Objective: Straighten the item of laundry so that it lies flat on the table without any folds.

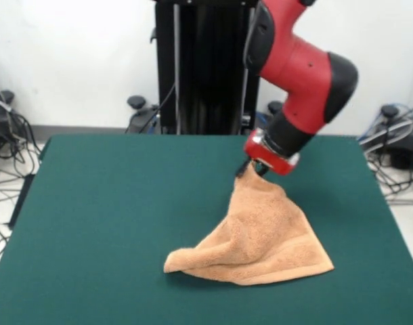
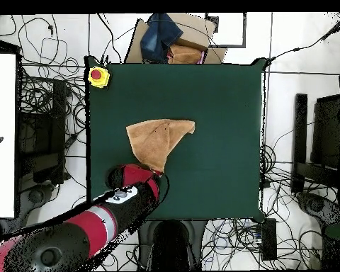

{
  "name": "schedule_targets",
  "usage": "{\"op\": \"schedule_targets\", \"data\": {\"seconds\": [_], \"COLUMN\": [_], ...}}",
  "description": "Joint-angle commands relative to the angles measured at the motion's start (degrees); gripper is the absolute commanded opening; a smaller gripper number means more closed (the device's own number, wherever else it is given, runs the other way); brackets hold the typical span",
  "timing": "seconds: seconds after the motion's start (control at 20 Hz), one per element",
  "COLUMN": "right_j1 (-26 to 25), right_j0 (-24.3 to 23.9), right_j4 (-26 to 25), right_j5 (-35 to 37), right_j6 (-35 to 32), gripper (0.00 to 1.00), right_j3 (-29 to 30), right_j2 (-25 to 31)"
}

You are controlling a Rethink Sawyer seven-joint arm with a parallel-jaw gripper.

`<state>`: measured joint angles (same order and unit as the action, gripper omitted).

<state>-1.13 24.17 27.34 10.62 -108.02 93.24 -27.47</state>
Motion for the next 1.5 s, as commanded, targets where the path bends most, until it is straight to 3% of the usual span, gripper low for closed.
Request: {"op": "schedule_targets", "data": {"seconds": [0.05, 0.4, 0.55, 0.7, 1.0, 1.3, 1.5], "right_j1": [-1.25, 2.05, 7.45, 14.09, 25.17, 28.17, 27.90], "right_j0": [-0.88, -4.54, -11.04, -16.19, -19.83, -29.73, -32.21], "right_j4": [4.15, 2.49, -0.01, -1.64, -1.39, -8.59, -11.86], "right_j5": [3.84, -0.11, -7.00, -7.85, -3.01, -9.68, -10.95], "right_j6": [-14.81, -12.56, -10.73, -9.14, -9.81, -7.66, -8.09], "gripper": [1.00, 1.00, 1.00, 1.00, 1.00, 1.00, 1.00], "right_j3": [-3.76, -1.23, 1.51, 3.65, 9.81, 15.52, 16.04], "right_j2": [-0.84, 3.79, 14.25, 24.44, 32.30, 44.29, 46.72]}}
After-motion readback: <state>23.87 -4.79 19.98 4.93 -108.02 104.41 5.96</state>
